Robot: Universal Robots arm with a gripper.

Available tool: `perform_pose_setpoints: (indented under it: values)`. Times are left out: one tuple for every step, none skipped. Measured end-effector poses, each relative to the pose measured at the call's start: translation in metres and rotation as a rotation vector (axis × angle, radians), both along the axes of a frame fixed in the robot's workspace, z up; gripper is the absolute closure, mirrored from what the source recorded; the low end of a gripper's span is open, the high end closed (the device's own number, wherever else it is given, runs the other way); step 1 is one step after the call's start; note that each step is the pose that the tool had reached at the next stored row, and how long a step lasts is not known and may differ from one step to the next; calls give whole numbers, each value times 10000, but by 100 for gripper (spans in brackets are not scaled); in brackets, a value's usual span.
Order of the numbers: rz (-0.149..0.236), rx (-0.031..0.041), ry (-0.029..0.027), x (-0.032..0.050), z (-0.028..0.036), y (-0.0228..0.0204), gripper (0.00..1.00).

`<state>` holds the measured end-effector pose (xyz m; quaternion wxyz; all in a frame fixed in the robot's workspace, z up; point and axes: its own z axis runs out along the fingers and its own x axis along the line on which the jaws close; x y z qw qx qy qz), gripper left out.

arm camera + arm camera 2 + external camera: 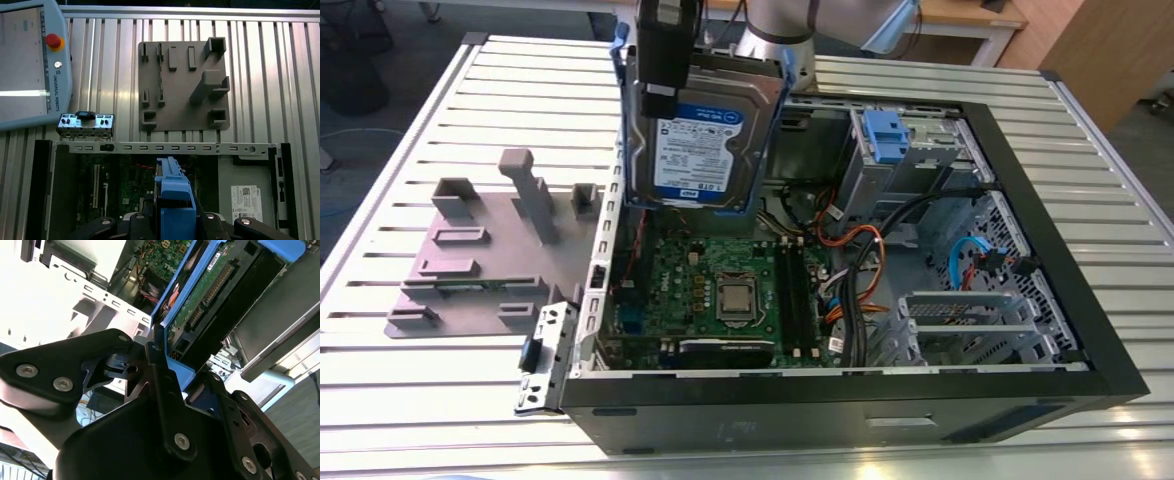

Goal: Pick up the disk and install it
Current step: 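Pick up the disk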

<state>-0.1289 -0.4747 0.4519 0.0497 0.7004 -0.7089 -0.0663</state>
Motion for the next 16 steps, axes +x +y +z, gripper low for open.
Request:
perform_pose_setpoints:
  values:
    - [1,0,0,4,-1,-7,63]
    - [1,1,1,7,-3,-14,63]
    - [0,1,1,10,-4,-20,63]
    - [0,1,1,13,-5,-26,63]
    - [0,0,1,15,-5,-33,63]
    - [1,0,2,18,-7,-39,63]
    - [0,0,2,21,-7,-45,63]
    - [0,1,2,24,-9,-53,63]
    - [1,1,2,27,-10,-59,63]
    - [1,1,3,31,-11,-65,63]
    - [1,0,4,34,-12,-72,63]
    - [0,0,4,37,-12,-77,63]
    - [1,1,4,40,-14,-83,63]
    - [1,0,4,43,-15,-89,63]
    - [1,0,5,46,-15,-94,63]
    - [0,0,5,49,-16,-100,63]
